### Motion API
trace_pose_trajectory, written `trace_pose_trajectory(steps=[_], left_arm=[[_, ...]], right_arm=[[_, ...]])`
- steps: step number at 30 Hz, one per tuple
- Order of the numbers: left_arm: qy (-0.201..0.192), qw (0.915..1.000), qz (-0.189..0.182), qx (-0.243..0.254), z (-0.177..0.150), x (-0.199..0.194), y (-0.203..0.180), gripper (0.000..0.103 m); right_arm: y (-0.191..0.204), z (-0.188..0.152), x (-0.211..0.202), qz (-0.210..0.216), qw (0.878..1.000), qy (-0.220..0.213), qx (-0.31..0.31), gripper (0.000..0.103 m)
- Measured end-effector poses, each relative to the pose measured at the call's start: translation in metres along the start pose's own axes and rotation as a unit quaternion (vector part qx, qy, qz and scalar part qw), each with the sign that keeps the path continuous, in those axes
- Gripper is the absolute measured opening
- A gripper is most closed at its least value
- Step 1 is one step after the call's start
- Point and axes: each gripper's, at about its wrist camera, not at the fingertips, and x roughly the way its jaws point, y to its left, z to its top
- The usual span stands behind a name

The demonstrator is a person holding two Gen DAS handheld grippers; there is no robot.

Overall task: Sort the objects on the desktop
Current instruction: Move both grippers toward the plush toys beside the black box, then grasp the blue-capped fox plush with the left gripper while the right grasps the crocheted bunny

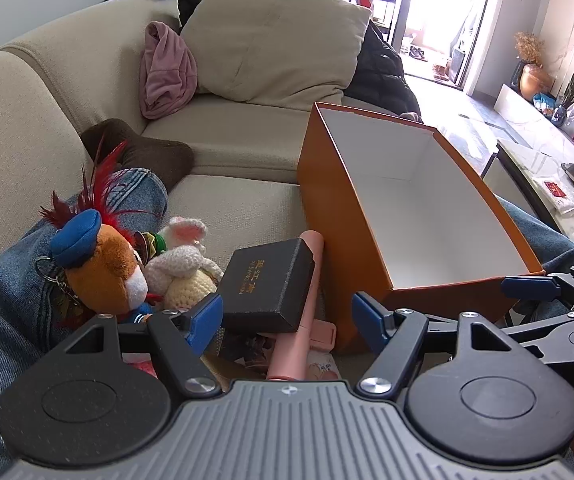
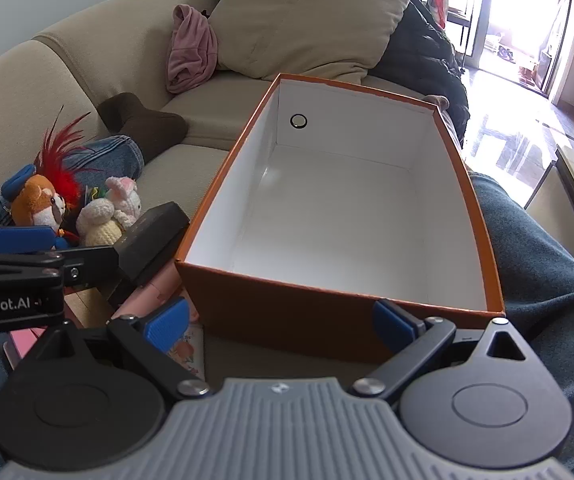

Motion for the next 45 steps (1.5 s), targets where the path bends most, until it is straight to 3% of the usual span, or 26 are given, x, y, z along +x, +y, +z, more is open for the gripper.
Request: trace_pose_trajectory(steps=[11, 16, 24, 29, 34, 38, 45], left_arm=[[0.000, 1.0000, 0.002, -0.003, 0.000, -0.001, 0.002, 0.084], [-0.012, 0.9996, 0.015, -0.023, 0.004, -0.012, 0.020, 0.081], [-0.015, 0.9966, 0.056, -0.058, 0.011, -0.026, 0.063, 0.069], [-0.006, 0.9924, 0.084, -0.090, 0.010, -0.023, 0.088, 0.068], [0.006, 0.9909, 0.078, -0.109, 0.011, -0.012, 0.094, 0.068], [0.020, 0.9917, 0.078, -0.100, 0.010, 0.002, 0.086, 0.068], [0.040, 0.9878, 0.105, -0.108, 0.008, 0.033, 0.091, 0.065]], right_arm=[[0.002, -0.001, 0.001, 0.007, 1.000, -0.004, 0.002, 0.098], [0.002, 0.000, -0.005, 0.017, 1.000, -0.025, -0.002, 0.096], [0.022, 0.014, -0.007, 0.078, 0.994, -0.054, -0.057, 0.069], [0.043, 0.031, 0.006, 0.142, 0.986, -0.034, -0.082, 0.053], [0.067, 0.049, 0.025, 0.175, 0.979, -0.016, -0.100, 0.048], [0.085, 0.060, 0.046, 0.200, 0.971, -0.001, -0.130, 0.038], [0.095, 0.074, 0.081, 0.217, 0.963, 0.035, -0.158, 0.038]])
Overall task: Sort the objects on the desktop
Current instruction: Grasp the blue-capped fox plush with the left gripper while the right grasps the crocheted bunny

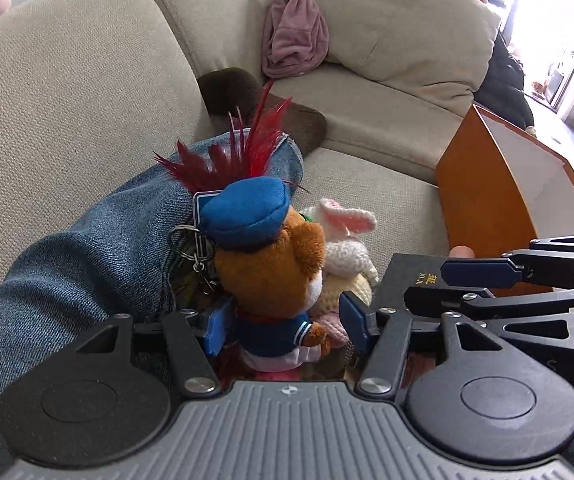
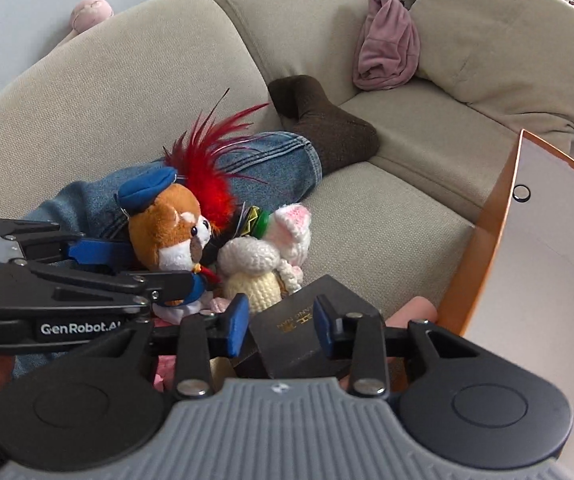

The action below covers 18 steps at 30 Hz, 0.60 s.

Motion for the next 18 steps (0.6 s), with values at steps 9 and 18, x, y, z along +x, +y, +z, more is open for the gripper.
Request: trace_pose_trajectory(steps=[9, 18], left_arm=[[-0.021, 0.9986, -0.029, -0.039, 0.010, -0.002, 0.032, 0.048], [-0.009, 0.9972, -0.056, -0.049, 0.009, 0.010, 0.044, 0.053]], right_arm=[[-0.011, 0.023, 0.037, 0.040, 0.999, 0.035, 0.007, 0.044], [-0.010, 0.037, 0.088, 0.052, 0.993, 0.102, 0.028, 0.059]])
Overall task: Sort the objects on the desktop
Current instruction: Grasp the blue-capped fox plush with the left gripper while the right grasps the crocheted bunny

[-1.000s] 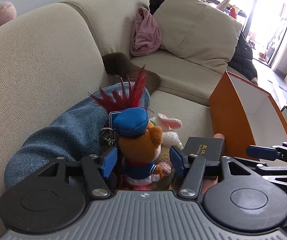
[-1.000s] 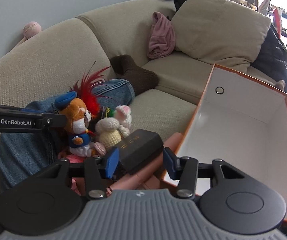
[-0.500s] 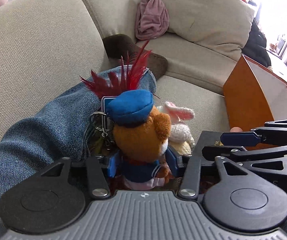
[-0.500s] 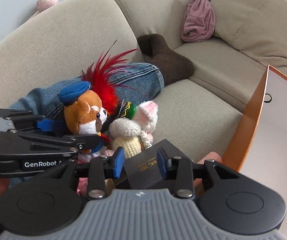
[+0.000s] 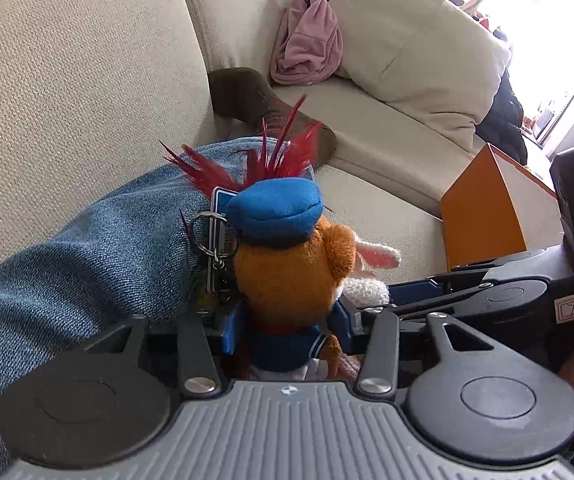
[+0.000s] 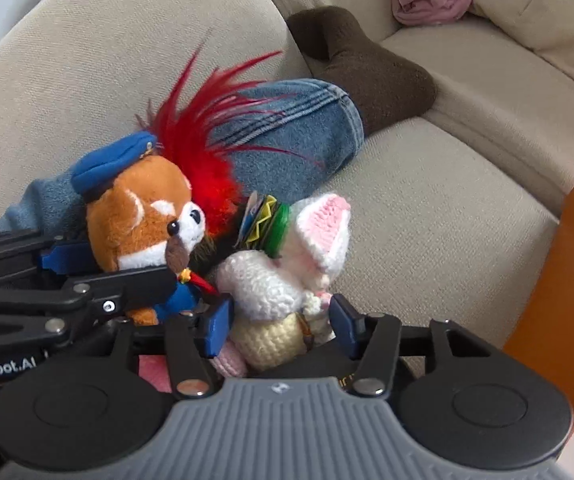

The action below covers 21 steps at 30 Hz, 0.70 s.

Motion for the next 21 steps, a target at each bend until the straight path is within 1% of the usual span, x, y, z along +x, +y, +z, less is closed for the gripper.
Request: trace_pose_trajectory(steps=[4, 5, 7, 8, 10, 12, 15, 18, 21], left_arm=[[-0.006, 0.9998, -0.013, -0.012, 0.004, 0.000, 0.001, 0.051], [-0.005, 0.9998, -0.016, -0.013, 0.005, 0.001, 0.002, 0.051], [-0.004, 0.9998, -0.013, -0.011, 0.004, -0.002, 0.001, 0.050], [-0.004, 0.9999, -0.011, -0.011, 0.004, -0.003, 0.002, 0.049], [-0.005, 0.9997, -0.016, -0.018, 0.003, -0.008, 0.005, 0.048], [-0.005, 0.9995, -0.020, -0.025, 0.001, -0.014, 0.008, 0.047], [-0.013, 0.9991, -0.025, -0.030, 0.001, -0.026, 0.008, 0.047], [-0.027, 0.9987, -0.032, -0.029, 0.002, -0.041, 0.007, 0.047], [-0.038, 0.9981, -0.037, -0.031, 0.002, -0.059, 0.006, 0.047]], right_arm=[[0.001, 0.005, 0.003, -0.004, 1.000, 0.014, -0.003, 0.060], [0.002, 0.005, 0.005, -0.004, 1.000, 0.021, -0.003, 0.065], [0.007, 0.005, 0.013, -0.009, 0.999, 0.038, -0.011, 0.066], [0.009, 0.005, 0.015, -0.011, 0.999, 0.038, -0.015, 0.066], [0.015, 0.004, 0.013, -0.017, 0.999, 0.027, -0.031, 0.063], [0.019, 0.001, 0.007, -0.026, 0.999, 0.018, -0.041, 0.057], [0.021, -0.005, -0.009, -0.035, 0.998, 0.000, -0.044, 0.054], [0.026, -0.013, -0.032, -0.040, 0.997, -0.029, -0.056, 0.053], [0.028, -0.019, -0.054, -0.034, 0.995, -0.064, -0.063, 0.052]])
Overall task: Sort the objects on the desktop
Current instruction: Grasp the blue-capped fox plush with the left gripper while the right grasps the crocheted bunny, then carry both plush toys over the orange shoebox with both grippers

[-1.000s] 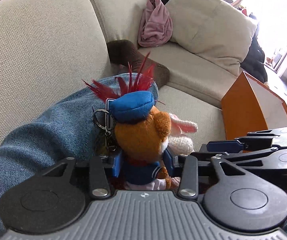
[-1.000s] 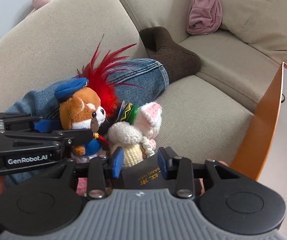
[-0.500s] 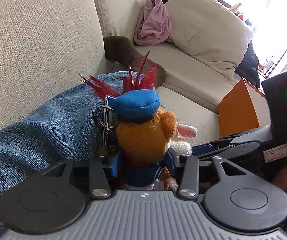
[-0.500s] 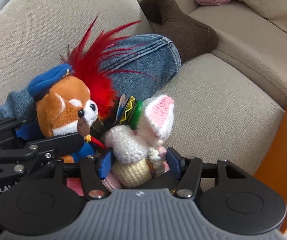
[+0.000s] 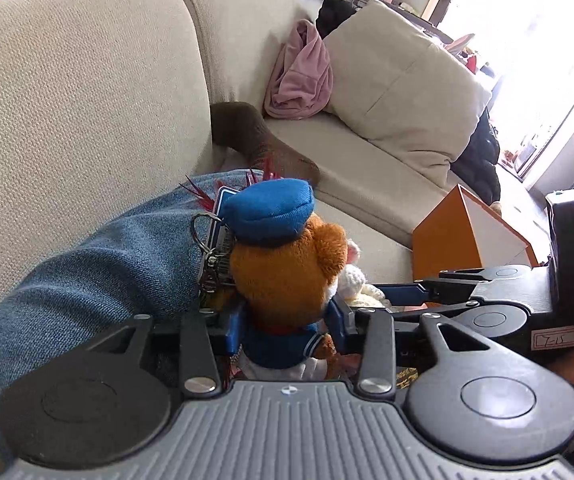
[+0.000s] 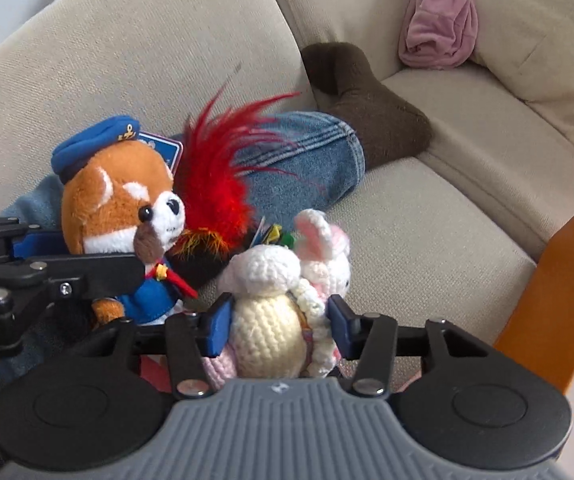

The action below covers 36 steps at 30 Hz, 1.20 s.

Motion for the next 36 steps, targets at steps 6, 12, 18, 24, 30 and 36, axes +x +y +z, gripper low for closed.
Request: trace_pose_trajectory(steps=[6, 12, 18, 24, 30, 36], left_arm=[[-0.026, 0.9996, 0.003, -0.002, 0.002, -0.032, -0.005, 0.047], [-0.039, 0.9991, -0.009, 0.014, 0.004, -0.044, -0.019, 0.047], [-0.039, 0.9978, -0.039, 0.038, 0.008, -0.045, -0.041, 0.046], [-0.023, 0.9944, -0.076, 0.069, 0.015, -0.034, -0.069, 0.046], [0.004, 0.9869, -0.126, 0.100, 0.016, -0.015, -0.099, 0.046], [0.051, 0.9747, -0.170, 0.136, 0.019, 0.022, -0.137, 0.046]], right_arm=[[-0.006, -0.010, -0.032, 0.001, 0.998, -0.051, 0.023, 0.052], [-0.006, -0.020, -0.075, -0.018, 0.994, -0.108, 0.022, 0.052], [-0.017, -0.034, -0.115, -0.038, 0.986, -0.159, 0.037, 0.051], [-0.041, -0.053, -0.142, -0.077, 0.978, -0.188, 0.057, 0.052], [-0.076, -0.078, -0.161, -0.140, 0.970, -0.186, 0.074, 0.052], [-0.118, -0.102, -0.161, -0.197, 0.965, -0.148, 0.091, 0.052]])
